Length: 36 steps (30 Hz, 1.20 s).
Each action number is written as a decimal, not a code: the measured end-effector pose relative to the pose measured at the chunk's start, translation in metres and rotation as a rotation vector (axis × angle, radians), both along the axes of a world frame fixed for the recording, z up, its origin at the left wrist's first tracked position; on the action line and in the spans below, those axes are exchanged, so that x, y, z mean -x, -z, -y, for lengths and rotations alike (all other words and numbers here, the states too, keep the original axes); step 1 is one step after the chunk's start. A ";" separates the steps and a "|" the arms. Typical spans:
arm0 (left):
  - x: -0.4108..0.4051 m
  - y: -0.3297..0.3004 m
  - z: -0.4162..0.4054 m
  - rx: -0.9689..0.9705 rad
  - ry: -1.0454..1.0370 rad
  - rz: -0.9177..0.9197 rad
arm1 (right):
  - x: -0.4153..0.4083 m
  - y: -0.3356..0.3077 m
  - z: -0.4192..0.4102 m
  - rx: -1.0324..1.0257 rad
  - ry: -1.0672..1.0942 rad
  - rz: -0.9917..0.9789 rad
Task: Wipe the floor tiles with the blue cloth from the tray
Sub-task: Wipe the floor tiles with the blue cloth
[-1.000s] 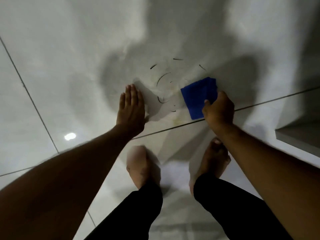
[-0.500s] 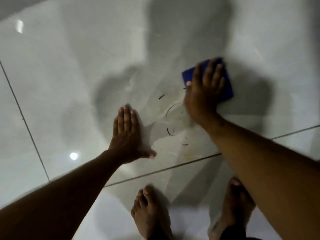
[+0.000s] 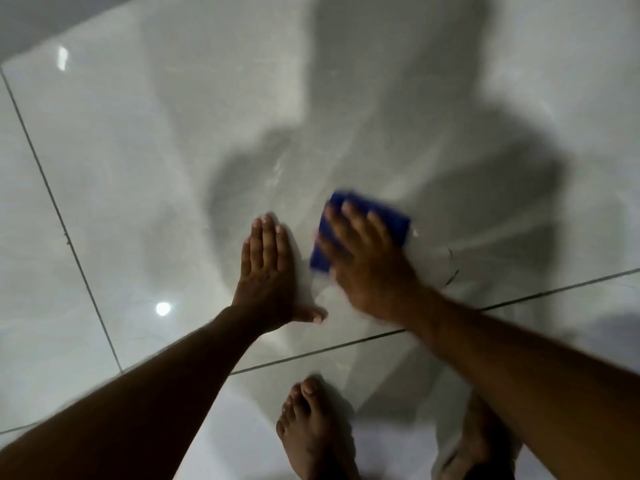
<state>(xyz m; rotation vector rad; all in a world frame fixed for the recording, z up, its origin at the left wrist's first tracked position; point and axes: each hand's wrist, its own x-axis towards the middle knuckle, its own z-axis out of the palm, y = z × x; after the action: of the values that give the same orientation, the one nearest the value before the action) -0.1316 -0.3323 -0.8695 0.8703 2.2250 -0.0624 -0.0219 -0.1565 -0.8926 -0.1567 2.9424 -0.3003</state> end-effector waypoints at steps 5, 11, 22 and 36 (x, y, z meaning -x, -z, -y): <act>-0.005 0.001 0.000 0.018 -0.010 -0.004 | -0.133 -0.002 -0.119 -0.111 -0.460 0.040; -0.006 0.006 -0.005 0.005 0.007 -0.020 | -0.045 -0.009 -0.048 -0.093 1.165 -0.023; 0.005 0.004 0.003 0.037 0.019 -0.045 | -0.045 0.008 -0.137 -0.174 1.154 -0.053; 0.003 -0.002 0.002 0.033 -0.028 -0.002 | -0.044 0.004 -0.178 -0.151 0.185 -0.032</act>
<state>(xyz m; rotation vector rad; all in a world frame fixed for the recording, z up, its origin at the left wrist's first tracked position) -0.1348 -0.3339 -0.8677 0.8212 2.2311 -0.0862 0.0218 0.0216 -0.8970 0.1335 3.0011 -0.0997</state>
